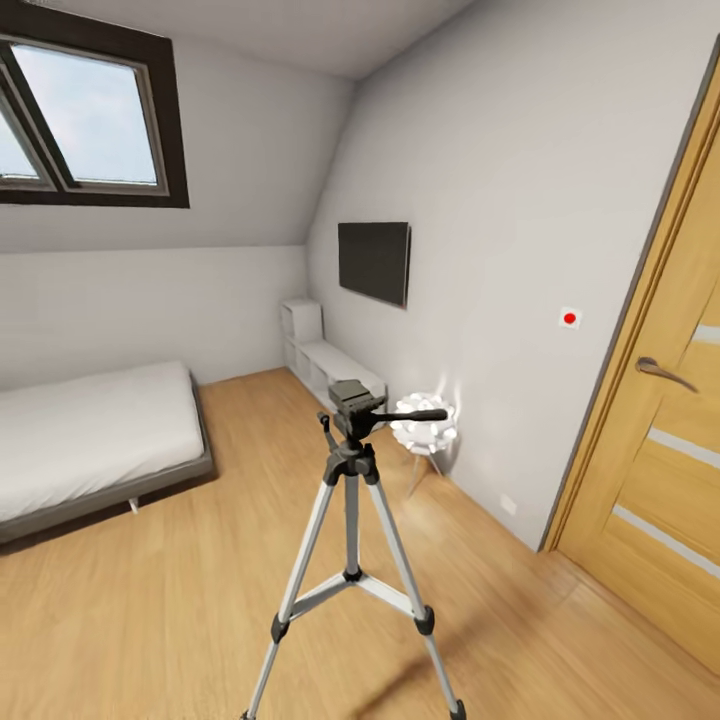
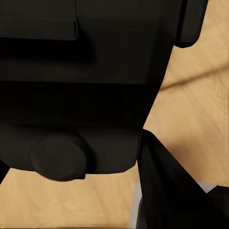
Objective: Attach the digital camera to the camera tripod in the bedroom.
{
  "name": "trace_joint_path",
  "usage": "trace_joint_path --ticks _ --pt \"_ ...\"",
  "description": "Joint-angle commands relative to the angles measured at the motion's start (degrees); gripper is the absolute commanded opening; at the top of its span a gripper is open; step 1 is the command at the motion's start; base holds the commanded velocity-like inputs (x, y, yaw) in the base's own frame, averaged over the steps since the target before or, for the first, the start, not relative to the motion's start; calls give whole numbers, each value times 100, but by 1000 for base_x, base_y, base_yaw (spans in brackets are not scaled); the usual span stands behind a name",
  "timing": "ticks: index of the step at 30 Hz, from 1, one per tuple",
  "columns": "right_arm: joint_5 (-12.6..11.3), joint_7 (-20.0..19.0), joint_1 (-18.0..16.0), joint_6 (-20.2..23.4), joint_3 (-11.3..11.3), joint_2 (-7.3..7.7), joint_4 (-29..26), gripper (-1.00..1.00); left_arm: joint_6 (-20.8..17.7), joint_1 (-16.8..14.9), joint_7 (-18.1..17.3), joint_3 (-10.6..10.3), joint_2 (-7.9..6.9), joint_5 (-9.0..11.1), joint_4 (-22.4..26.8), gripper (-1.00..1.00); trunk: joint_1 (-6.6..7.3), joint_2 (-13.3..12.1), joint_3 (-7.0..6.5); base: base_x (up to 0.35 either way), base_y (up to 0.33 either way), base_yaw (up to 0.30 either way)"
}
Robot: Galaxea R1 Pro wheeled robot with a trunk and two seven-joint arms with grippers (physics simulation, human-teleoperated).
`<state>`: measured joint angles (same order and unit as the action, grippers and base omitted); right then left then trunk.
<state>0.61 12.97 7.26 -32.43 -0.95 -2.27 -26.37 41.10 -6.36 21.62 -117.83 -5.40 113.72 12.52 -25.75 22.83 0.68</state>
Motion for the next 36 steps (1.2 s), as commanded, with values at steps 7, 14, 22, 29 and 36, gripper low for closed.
trace_joint_path --ticks 7,14,22,29,36 --pt "4 30 3 -1 -11 2 -11 100 12 -13 59 -52 -5 -7 29 -100 -3 9 7 -9 0 284" --pt "7 30 3 -5 -11 4 -15 100 12 -13 61 -53 -5 -7 23 -100 -3 9 7 -96 0 280" --pt "9 30 3 -6 -11 7 -14 100 12 -11 61 -53 -5 -7 23 -100 -3 9 7 -6 0 87" --pt "9 30 3 -3 -11 7 -17 100 12 -14 60 -48 -5 -7 23 -100 -3 9 7 18 -6 6" --pt "9 36 3 -2 -10 -1 -17 100 12 -11 60 -47 -5 -7 26 -100 -3 9 14 149 -15 164"
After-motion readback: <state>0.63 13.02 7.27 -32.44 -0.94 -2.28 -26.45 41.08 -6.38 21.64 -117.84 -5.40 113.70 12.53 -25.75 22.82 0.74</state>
